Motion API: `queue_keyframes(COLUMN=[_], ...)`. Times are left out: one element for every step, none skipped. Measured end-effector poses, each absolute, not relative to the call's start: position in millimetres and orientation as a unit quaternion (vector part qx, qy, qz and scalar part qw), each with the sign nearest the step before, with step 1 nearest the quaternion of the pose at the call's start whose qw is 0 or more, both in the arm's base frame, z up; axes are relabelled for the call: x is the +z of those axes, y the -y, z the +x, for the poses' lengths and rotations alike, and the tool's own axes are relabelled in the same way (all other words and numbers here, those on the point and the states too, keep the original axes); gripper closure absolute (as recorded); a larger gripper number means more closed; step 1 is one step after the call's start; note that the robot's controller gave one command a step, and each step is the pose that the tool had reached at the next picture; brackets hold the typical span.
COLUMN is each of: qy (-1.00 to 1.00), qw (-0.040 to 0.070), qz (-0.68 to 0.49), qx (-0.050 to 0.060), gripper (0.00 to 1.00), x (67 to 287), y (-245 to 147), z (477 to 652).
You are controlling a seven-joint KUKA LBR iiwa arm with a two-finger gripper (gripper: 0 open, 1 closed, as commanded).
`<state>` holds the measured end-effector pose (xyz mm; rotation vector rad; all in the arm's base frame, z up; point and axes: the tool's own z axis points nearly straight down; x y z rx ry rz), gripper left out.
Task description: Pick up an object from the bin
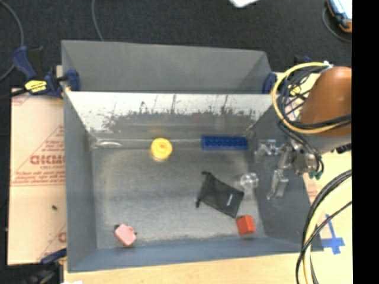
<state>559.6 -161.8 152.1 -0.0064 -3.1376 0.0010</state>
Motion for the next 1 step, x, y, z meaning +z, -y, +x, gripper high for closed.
queue_keyframes(qy=[1.0], qw=[-0.002], qz=[0.001], qx=[0.001], gripper=[0.0], x=[156.9], y=[160.9], z=[561.5])
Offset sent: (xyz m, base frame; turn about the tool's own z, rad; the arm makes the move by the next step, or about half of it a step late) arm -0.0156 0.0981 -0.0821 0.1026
